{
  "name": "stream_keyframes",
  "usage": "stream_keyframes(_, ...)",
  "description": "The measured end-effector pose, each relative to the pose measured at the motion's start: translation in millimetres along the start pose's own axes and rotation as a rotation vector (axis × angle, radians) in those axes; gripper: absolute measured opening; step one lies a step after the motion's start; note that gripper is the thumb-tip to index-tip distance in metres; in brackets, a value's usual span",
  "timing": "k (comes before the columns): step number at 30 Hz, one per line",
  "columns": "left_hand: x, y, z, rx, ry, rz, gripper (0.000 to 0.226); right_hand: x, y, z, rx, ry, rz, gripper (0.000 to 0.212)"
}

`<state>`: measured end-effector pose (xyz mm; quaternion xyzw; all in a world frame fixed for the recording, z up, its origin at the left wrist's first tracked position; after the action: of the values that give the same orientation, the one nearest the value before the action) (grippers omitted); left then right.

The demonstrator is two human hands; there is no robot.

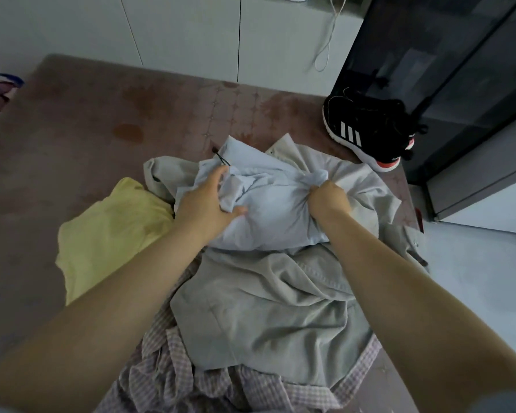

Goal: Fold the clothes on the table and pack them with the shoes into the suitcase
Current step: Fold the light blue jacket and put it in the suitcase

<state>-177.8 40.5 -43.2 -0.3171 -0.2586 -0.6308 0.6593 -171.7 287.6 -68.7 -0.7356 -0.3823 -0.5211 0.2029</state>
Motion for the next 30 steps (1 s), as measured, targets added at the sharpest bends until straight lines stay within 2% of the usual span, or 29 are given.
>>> stream_keyframes(2,-9.8,-15.0,-21.7,0.145,0.067,0.052,0.064,2.9,0.3,3.5,-0.009,-0.058,0.029,0.045)
stream_keyframes(3,-15.7,-20.7,-32.4,0.187,0.022,0.044,0.056,4.1,2.5,3.9,-0.009,-0.094,0.031,0.053)
stream_keyframes(5,-23.8,-25.1,-47.5,0.250,-0.094,0.021,0.044,2.0,10.2,5.1,-0.006,-0.120,-0.014,0.083)
stream_keyframes(6,-27.8,-25.2,-52.3,0.266,-0.131,0.010,0.042,-1.3,15.0,6.0,0.002,-0.102,-0.052,0.096)
stream_keyframes(8,-34.5,-24.2,-53.3,0.240,-0.171,-0.003,0.047,-7.7,22.4,10.5,-0.016,-0.063,-0.124,0.102)
stream_keyframes(10,-35.0,-22.8,-51.6,0.222,-0.090,-0.029,0.050,-12.8,25.1,19.1,-0.073,-0.061,-0.172,0.091)
stream_keyframes(13,-24.9,-8.3,-53.0,0.293,0.201,-0.103,0.058,-15.2,23.3,21.1,-0.075,-0.075,-0.202,0.071)
stream_keyframes(15,-12.8,12.4,-55.1,0.385,0.371,-0.173,0.087,-15.6,21.6,19.3,-0.077,-0.077,-0.216,0.069)
stream_keyframes(17,-6.8,30.6,-56.2,0.382,0.317,-0.207,0.116,-15.1,21.4,18.4,-0.090,-0.069,-0.209,0.068)
stream_keyframes(18,-6.0,36.1,-61.7,0.379,0.200,-0.187,0.119,-14.0,22.7,17.1,-0.093,-0.067,-0.202,0.067)
stream_keyframes(20,-3.3,43.3,-67.9,0.416,-0.009,-0.092,0.103,-12.0,24.8,12.8,-0.086,-0.092,-0.196,0.064)
stream_keyframes(22,-4.2,47.1,-64.2,0.461,0.051,0.002,0.081,-7.3,30.1,10.2,-0.133,-0.242,-0.212,0.061)
stream_keyframes(24,-8.5,49.8,-60.9,0.510,0.187,0.022,0.069,-1.3,40.9,13.8,-0.259,-0.481,-0.283,0.059)
stream_keyframes(27,-8.8,56.8,-58.2,0.591,0.285,0.003,0.074,11.1,61.0,30.3,-0.389,-0.658,-0.435,0.049)
stream_keyframes(30,-0.4,71.2,-48.8,0.650,0.329,0.008,0.089,29.3,72.2,55.9,-0.430,-0.734,-0.490,0.046)
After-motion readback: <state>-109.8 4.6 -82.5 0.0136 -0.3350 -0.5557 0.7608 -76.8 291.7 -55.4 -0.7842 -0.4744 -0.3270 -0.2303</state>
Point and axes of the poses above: each hand's wrist, its own y-axis away from the middle knuckle, its own x-axis out of the back of the hand, z = x × y, the point moved 8 cm from there along -y, towards the middle knuckle, and after that the axes turned 14 degrees about z, right-handed, at the moved point
